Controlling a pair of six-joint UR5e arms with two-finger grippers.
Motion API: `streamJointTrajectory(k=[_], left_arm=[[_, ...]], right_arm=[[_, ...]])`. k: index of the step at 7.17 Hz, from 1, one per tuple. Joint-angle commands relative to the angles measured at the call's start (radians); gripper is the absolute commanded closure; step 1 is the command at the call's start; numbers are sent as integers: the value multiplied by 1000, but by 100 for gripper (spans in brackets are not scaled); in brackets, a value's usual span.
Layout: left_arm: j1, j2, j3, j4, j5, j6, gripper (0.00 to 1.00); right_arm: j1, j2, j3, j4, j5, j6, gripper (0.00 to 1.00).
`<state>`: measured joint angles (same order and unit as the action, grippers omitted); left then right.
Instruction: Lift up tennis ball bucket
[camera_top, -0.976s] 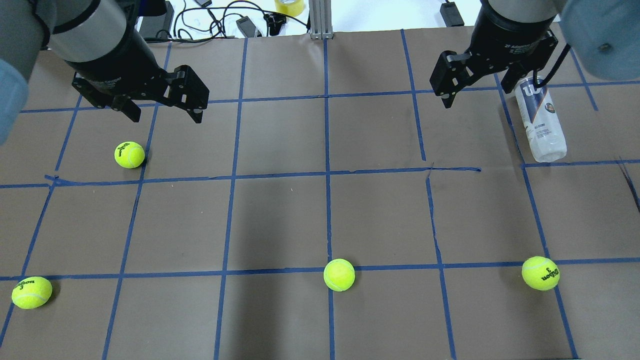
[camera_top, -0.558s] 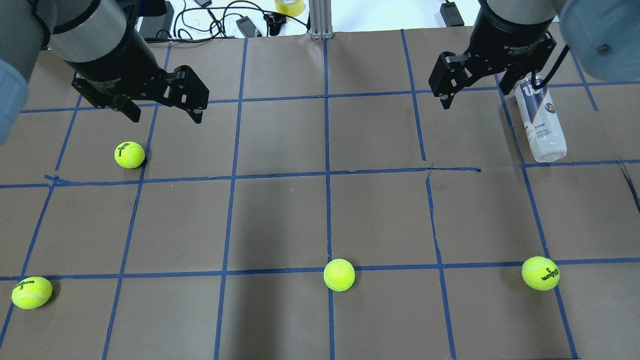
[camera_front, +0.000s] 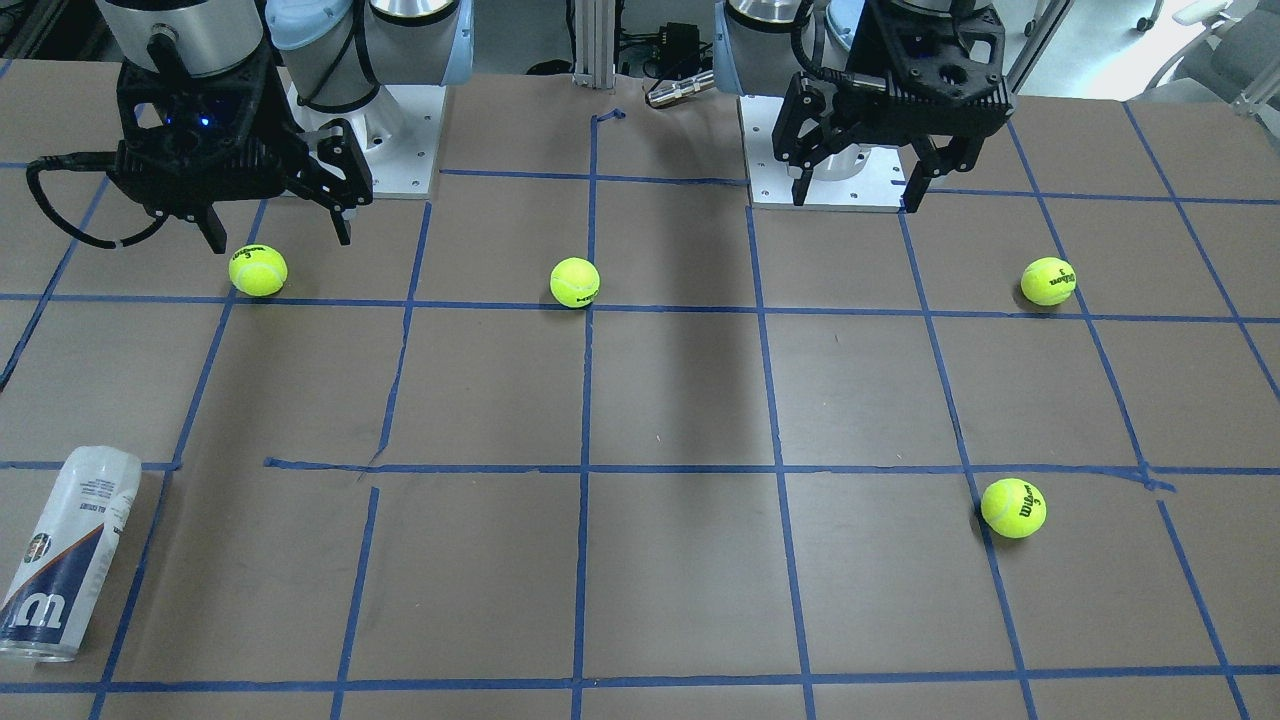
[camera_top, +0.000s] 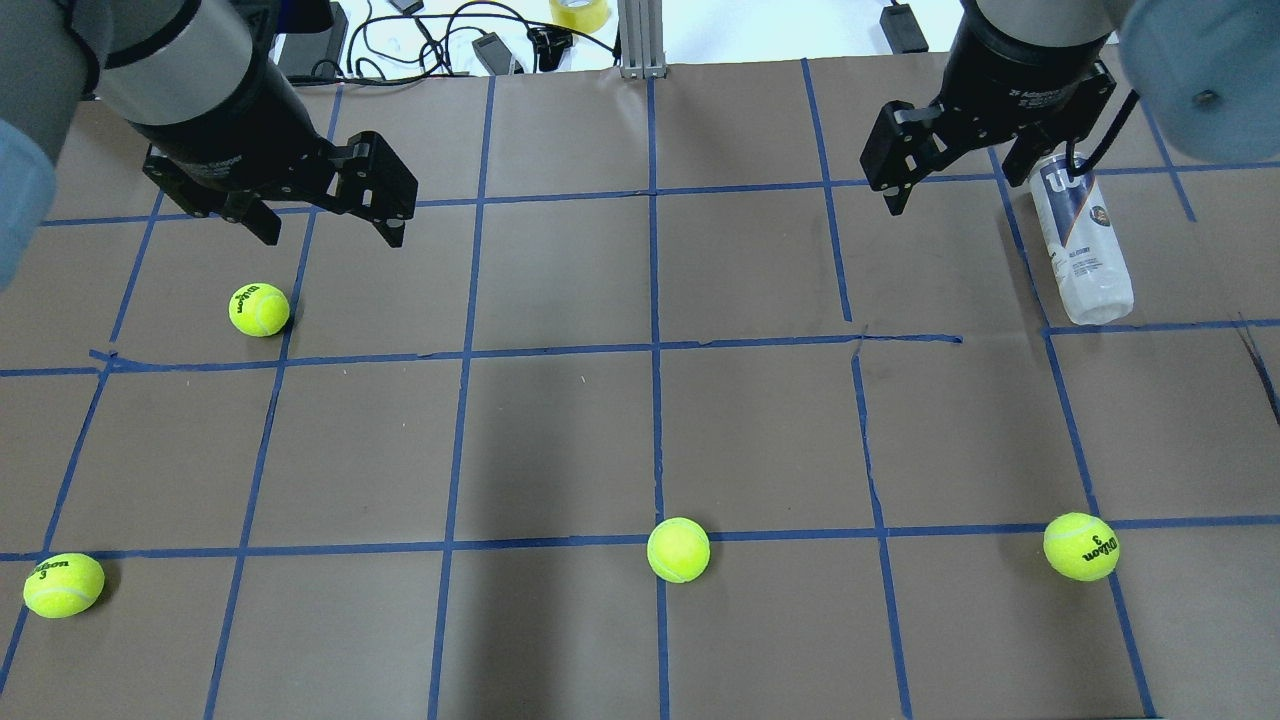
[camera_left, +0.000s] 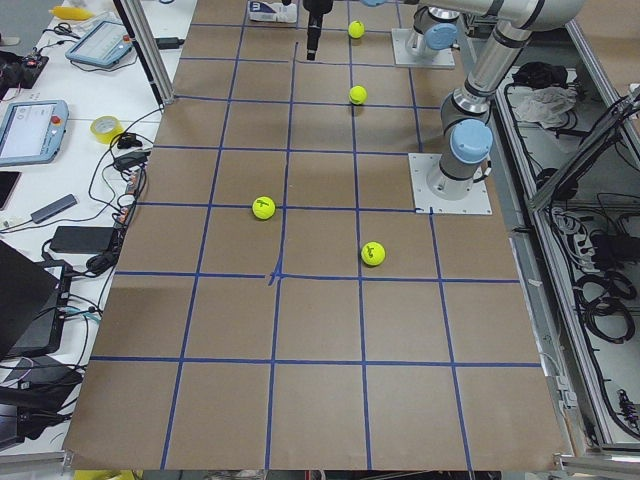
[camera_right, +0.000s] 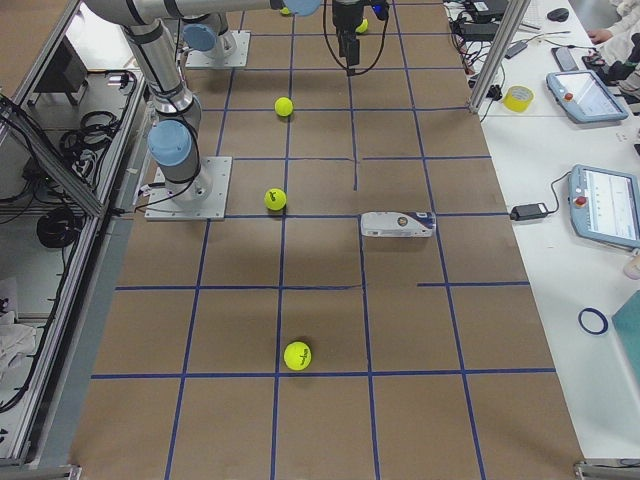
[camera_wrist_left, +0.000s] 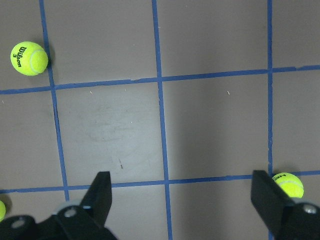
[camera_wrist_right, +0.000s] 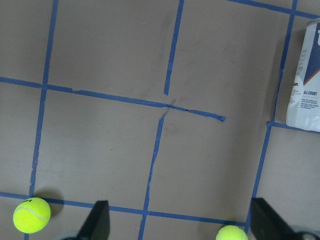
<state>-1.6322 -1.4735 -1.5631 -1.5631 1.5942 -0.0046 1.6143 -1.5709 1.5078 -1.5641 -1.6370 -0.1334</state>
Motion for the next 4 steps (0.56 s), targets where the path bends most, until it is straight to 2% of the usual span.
streamJointTrajectory(k=[1, 4], left_arm=[[0, 1, 0, 0, 0, 0, 0], [0, 1, 0, 0, 0, 0, 0]], right_arm=[[-1, 0, -1, 1, -1, 5, 0], [-1, -4, -1, 3, -4, 6, 0]])
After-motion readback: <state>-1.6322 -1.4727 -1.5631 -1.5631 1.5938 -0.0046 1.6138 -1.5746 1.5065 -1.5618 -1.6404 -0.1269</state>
